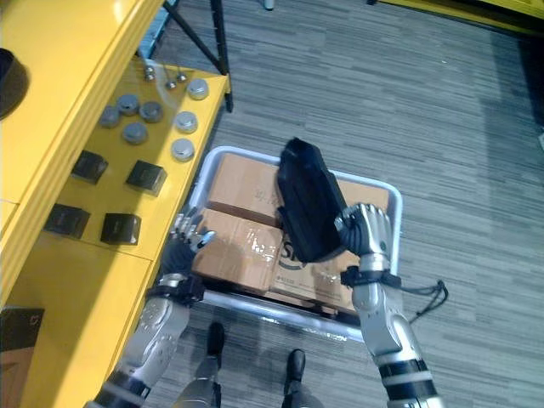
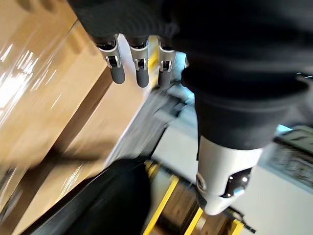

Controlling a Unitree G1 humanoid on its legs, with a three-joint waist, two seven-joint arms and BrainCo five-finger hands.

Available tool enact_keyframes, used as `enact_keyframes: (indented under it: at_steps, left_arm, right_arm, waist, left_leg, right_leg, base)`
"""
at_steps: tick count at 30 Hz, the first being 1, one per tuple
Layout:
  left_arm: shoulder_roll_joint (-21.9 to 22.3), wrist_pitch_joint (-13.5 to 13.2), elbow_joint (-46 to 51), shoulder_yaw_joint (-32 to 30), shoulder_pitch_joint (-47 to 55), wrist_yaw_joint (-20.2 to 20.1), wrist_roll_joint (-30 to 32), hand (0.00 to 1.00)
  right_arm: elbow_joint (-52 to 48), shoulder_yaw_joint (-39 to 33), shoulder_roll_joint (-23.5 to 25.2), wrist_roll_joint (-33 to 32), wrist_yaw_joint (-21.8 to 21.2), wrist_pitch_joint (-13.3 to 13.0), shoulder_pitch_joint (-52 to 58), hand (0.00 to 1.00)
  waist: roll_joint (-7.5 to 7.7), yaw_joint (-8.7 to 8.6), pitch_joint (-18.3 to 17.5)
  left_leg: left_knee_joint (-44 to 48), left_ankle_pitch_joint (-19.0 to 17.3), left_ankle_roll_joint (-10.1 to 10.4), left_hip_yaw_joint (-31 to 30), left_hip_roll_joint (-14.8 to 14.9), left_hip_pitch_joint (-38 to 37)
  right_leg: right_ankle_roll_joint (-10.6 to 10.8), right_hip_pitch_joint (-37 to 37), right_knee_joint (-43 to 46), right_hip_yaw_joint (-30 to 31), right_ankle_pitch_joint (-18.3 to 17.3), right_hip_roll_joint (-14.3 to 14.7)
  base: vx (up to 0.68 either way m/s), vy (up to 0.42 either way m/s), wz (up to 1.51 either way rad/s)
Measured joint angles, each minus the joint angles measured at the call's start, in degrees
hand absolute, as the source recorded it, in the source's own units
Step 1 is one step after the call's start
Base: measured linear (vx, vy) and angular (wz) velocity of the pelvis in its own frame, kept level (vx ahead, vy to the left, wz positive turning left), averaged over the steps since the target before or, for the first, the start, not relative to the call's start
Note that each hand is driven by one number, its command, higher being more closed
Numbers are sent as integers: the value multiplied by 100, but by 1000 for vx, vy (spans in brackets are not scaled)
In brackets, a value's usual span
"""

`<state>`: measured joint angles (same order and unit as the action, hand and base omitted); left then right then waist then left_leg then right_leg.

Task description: Walk over and take plastic housings, then place them on the shelf

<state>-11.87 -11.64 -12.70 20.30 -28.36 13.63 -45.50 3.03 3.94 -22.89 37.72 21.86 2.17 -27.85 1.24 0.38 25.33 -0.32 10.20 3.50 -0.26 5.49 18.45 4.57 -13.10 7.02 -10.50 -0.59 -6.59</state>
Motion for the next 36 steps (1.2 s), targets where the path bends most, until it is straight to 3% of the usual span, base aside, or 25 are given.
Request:
enact_keyframes:
  at_steps: [2,8,17,24,27,28,32,36]
  left_arm:
    - [-27,26,-221,142,-261,-48,-515,0]
    - [-174,166,-634,441,-729,-59,-1298,0]
    - [-187,306,-931,848,-864,-65,-1635,0]
    - [-152,378,-1096,1072,-990,-63,-1641,0]
    - [-84,393,-1088,1071,-955,-77,-2006,0]
    - [-24,384,-1002,1034,-808,-158,-2294,100]
    - [103,301,-578,763,-389,-305,-2749,100]
    - [103,75,187,539,208,-383,-2746,100]
  right_arm:
    - [0,177,-6,112,135,46,-159,100]
    - [-56,515,-165,115,331,110,-378,100]
    - [-1133,1011,-201,124,379,87,-55,100]
    - [-1513,1729,-183,183,341,-98,398,100]
    - [-1640,1915,-143,184,342,-109,677,100]
    - [-1706,1926,-117,102,348,-114,894,100]
    - [-1931,1940,-100,51,359,-305,1402,100]
    - [-2347,1940,-79,-160,365,-360,1988,100]
  waist:
    - [1,-63,-116]
    - [20,-98,-346]
    - [23,-163,-729]
    - [35,-147,-1072]
    - [38,-157,-1193]
    - [29,-161,-1281]
    - [30,-239,-1497]
    - [9,-248,-1637]
  left_leg:
    - [-8,3,4,15,30,-8]
    - [-224,116,67,51,98,-152]
    - [-459,217,91,91,151,-423]
    - [-465,179,134,228,187,-655]
    - [-466,170,146,279,215,-734]
    - [-468,167,149,302,211,-802]
    - [-470,163,155,324,214,-863]
    - [-491,135,189,307,213,-990]
  right_leg:
    - [-9,0,-13,16,8,17]
    - [-58,52,-92,48,78,105]
    - [-70,280,-281,54,156,167]
    - [-83,523,-478,183,242,203]
    - [-85,653,-667,209,337,231]
    - [-84,715,-676,204,340,243]
    - [-84,752,-675,221,339,247]
    - [-87,908,-712,208,331,250]
  base:
    - [-4,9,-6]
    - [-8,6,-6]
    - [-5,3,-2]
    - [-13,25,-10]
    - [-19,21,-9]
    - [-4,9,-5]
    - [-1,16,-4]
    - [0,0,0]
